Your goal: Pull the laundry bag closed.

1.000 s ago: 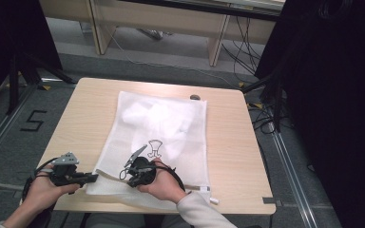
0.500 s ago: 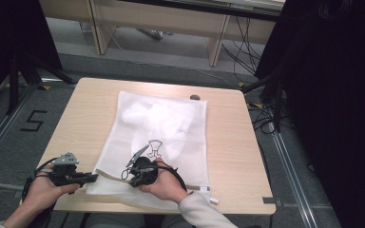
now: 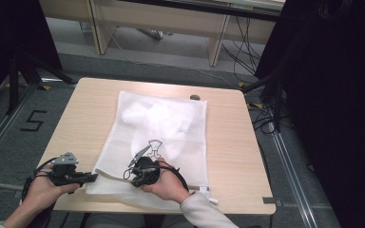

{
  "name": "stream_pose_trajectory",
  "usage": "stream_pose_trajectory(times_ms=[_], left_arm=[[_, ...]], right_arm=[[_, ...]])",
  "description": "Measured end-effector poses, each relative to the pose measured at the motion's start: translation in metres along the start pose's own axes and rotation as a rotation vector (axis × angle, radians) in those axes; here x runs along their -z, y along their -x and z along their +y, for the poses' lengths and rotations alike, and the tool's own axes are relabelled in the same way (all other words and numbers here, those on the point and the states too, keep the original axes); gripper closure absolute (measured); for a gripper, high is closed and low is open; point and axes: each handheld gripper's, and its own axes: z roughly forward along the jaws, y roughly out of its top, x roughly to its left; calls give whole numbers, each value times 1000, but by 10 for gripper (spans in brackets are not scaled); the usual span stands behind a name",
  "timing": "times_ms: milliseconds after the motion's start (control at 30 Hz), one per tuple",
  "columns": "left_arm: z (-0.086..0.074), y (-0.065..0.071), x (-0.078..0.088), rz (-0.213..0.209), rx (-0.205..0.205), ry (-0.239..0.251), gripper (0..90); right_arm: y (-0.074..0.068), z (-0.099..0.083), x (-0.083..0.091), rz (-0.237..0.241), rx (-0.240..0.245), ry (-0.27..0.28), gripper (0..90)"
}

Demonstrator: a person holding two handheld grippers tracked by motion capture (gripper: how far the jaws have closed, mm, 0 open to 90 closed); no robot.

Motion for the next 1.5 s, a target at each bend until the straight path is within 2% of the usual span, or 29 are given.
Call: stream_pose_trajectory(times_ms=[33, 133, 300, 333, 533, 600, 800, 1500], left_arm=[[0, 1, 1, 10, 1, -3, 852], [0, 0, 0, -4, 1, 3, 852], [0, 0, 0, 6, 0, 3, 852], [0, -1, 0, 6, -2, -3, 852], [0, -1, 0, 9, -2, -6, 853], [0, -1, 1, 11, -3, -7, 852], [0, -1, 0, 8, -1, -3, 852], [0, -2, -1, 11, -5, -16, 853]], right_arm=[[0, 0, 0, -15, -9, -3, 823], [1, -2, 1, 2, -6, -5, 823], [2, -3, 2, -13, -5, -4, 823], [3, -4, 3, -2, -1, -1, 823], [3, -5, 4, -14, -7, -7, 823], [2, -6, 5, -12, -26, -10, 823], [4, -7, 6, -13, -7, -5, 823], [8, -14, 13, -19, -28, -8, 823]])
